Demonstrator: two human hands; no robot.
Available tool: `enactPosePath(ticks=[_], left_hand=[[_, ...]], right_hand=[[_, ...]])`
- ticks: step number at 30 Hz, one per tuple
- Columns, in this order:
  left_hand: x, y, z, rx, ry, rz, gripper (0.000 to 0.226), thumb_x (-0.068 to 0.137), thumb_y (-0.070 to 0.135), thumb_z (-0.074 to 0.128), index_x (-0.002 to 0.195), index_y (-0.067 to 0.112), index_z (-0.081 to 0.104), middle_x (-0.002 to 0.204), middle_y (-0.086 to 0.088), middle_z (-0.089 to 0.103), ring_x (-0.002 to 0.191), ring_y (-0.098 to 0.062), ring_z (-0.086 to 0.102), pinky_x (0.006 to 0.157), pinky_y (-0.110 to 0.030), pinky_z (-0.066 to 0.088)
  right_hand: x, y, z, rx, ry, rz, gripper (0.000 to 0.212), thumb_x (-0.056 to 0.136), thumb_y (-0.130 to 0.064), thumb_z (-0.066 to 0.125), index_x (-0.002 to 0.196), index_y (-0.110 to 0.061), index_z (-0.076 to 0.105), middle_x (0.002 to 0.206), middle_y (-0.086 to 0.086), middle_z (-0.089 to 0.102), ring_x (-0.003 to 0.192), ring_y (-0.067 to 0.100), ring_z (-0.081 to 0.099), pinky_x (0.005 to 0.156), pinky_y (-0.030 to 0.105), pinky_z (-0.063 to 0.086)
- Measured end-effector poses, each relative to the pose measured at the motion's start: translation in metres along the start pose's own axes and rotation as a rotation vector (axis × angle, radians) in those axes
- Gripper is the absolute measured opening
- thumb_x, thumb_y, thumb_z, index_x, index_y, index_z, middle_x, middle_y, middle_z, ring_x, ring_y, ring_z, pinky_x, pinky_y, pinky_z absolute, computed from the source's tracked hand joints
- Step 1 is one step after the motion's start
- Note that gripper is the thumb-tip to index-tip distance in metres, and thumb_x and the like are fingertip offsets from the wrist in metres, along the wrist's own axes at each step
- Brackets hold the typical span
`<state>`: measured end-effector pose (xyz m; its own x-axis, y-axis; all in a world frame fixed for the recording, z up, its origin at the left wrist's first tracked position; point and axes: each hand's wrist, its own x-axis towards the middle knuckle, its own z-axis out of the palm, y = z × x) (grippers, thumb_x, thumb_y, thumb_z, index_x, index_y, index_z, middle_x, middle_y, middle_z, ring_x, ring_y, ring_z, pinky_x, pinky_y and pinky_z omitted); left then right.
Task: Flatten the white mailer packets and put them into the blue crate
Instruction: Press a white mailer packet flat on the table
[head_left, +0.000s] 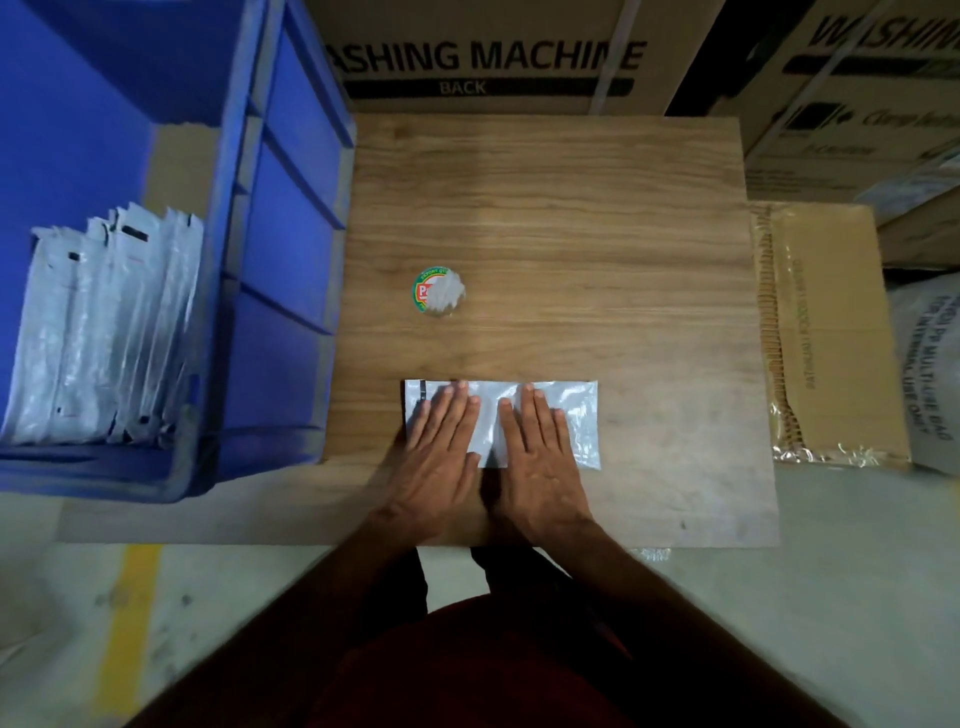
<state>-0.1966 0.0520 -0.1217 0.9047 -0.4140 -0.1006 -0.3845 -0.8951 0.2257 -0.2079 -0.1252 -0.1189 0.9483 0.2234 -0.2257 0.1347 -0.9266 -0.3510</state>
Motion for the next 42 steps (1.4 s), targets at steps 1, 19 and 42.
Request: enactPosePath(ticks=[1, 19, 42], left_hand=[[-0.005, -0.005, 0.001, -0.004, 0.018, -0.055, 0.066, 0.100, 0.036, 0.036, 0.157, 0.003, 0.029, 0.166, -0.019, 0.020, 0.155, -0.033, 0.017, 0.123, -0.051, 0.019], [-0.005, -0.044, -0.004, 0.101, -0.053, 0.016, 0.047, 0.102, 0.043, 0.042, 0.140, 0.022, 0.061, 0.150, -0.008, 0.053, 0.132, -0.031, 0.056, 0.105, -0.042, 0.050], [0.033, -0.005, -0.255, 0.313, 0.256, 0.109, 0.066, 0.081, 0.015, 0.038, 0.144, 0.016, 0.055, 0.153, -0.012, 0.049, 0.135, -0.030, 0.052, 0.118, -0.045, 0.025]], right_hand=[[0.002, -0.003, 0.002, -0.008, 0.008, -0.021, 0.087, 0.085, -0.038, 0.059, 0.159, -0.007, 0.026, 0.167, 0.022, 0.014, 0.156, 0.034, 0.008, 0.125, 0.050, 0.003], [-0.020, 0.030, -0.015, -0.036, -0.016, -0.066, 0.085, 0.090, -0.043, 0.055, 0.163, -0.020, 0.017, 0.170, 0.013, 0.008, 0.157, 0.030, 0.007, 0.126, 0.051, 0.005], [0.021, -0.058, -0.197, 0.071, 0.419, -0.220, 0.076, 0.081, -0.012, 0.031, 0.156, -0.021, 0.039, 0.161, 0.001, 0.038, 0.152, 0.018, 0.031, 0.124, 0.051, 0.017]])
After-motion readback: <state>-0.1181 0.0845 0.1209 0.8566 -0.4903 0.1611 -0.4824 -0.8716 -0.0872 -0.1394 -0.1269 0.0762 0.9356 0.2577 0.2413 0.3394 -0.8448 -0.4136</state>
